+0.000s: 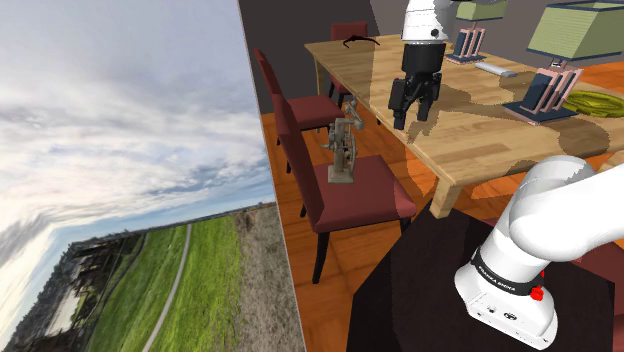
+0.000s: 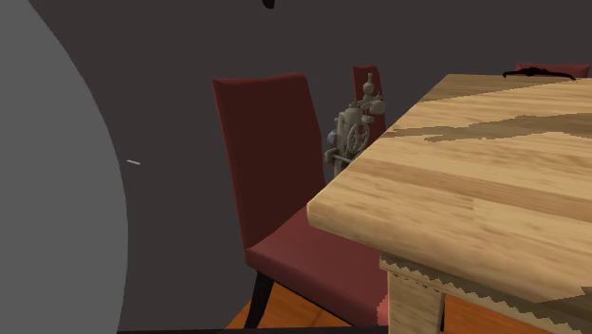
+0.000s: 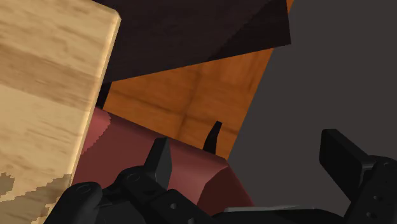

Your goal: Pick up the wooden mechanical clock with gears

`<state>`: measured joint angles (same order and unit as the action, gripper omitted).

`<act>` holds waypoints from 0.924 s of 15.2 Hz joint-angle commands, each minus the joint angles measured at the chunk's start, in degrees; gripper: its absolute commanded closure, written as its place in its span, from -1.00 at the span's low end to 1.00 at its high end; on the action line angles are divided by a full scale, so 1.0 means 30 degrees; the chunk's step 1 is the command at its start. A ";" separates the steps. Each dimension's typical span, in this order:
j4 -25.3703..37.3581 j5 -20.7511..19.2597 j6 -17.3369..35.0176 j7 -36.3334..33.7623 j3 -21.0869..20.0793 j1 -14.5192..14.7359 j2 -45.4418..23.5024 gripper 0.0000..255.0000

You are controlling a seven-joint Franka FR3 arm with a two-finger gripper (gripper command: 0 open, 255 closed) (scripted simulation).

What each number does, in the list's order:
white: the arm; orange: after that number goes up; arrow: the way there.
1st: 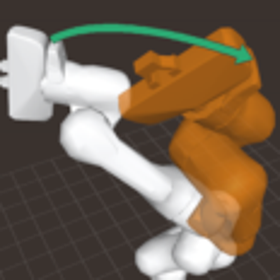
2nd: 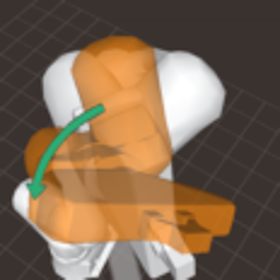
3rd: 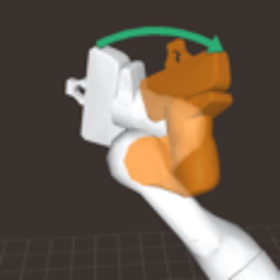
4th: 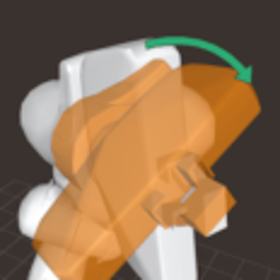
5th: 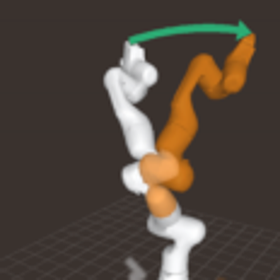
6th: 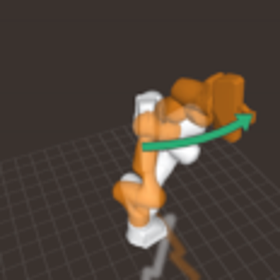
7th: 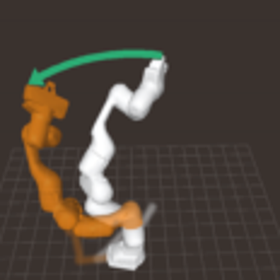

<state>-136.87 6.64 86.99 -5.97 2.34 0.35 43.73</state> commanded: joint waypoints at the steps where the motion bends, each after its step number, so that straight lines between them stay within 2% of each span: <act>1: 0.0000 0.0000 0.0000 0.0000 0.0000 0.0000 0.0000 -1.00; 8: 0.1367 -0.1898 0.2411 0.4102 0.1791 0.0068 -0.4213 -1.00; 14: 0.3554 -0.2794 0.4181 0.7356 0.2996 0.0189 -0.8326 -1.00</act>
<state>-127.42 -1.25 98.52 14.06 10.55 0.96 21.05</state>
